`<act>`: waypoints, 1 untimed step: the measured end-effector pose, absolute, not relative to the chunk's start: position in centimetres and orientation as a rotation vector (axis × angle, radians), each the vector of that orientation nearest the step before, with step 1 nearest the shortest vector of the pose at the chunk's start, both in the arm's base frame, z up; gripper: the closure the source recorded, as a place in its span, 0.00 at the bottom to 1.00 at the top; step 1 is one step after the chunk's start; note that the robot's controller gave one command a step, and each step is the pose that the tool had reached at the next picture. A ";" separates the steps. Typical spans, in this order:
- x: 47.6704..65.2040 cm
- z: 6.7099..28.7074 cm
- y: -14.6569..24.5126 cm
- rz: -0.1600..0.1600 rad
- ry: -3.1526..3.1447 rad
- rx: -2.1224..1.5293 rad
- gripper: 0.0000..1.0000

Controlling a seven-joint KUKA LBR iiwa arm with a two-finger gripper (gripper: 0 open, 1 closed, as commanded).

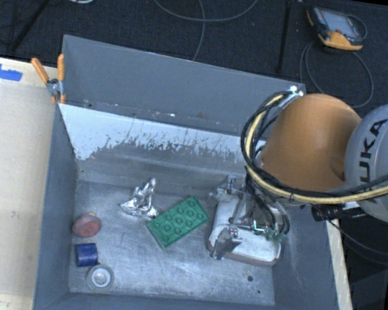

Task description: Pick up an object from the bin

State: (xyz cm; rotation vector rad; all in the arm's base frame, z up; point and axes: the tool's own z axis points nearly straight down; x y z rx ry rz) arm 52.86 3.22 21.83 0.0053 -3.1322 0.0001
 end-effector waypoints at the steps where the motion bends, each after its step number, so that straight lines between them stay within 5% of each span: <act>1: 56.4 8.5 4.8 -0.001 -3.102 0.481 0.00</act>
Offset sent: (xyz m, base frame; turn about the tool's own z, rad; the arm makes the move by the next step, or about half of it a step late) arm 0.0357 0.0144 -0.1304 -0.3042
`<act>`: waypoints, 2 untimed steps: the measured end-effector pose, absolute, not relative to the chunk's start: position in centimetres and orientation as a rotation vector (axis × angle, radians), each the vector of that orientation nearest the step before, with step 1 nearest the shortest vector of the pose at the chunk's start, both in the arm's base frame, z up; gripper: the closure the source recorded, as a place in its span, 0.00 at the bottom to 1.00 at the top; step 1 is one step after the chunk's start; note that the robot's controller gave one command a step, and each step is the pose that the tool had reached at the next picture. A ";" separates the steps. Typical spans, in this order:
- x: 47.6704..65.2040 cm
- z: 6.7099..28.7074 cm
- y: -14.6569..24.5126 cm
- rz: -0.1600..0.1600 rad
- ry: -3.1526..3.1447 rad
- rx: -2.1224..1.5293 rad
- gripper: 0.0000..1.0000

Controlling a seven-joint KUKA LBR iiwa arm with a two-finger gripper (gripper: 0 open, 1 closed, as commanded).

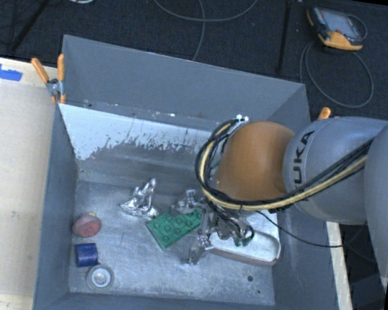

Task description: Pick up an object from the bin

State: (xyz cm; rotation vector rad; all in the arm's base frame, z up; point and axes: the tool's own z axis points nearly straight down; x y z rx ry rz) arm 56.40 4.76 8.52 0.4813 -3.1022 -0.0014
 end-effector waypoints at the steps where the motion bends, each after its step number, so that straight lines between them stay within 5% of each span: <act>1: 56.5 8.8 4.7 -0.002 -3.106 0.477 1.00; 2: 57.8 22.9 5.7 0.001 -2.806 1.426 1.00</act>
Offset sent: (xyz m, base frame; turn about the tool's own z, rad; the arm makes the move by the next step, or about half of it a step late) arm 0.0000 0.0000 0.0000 0.0000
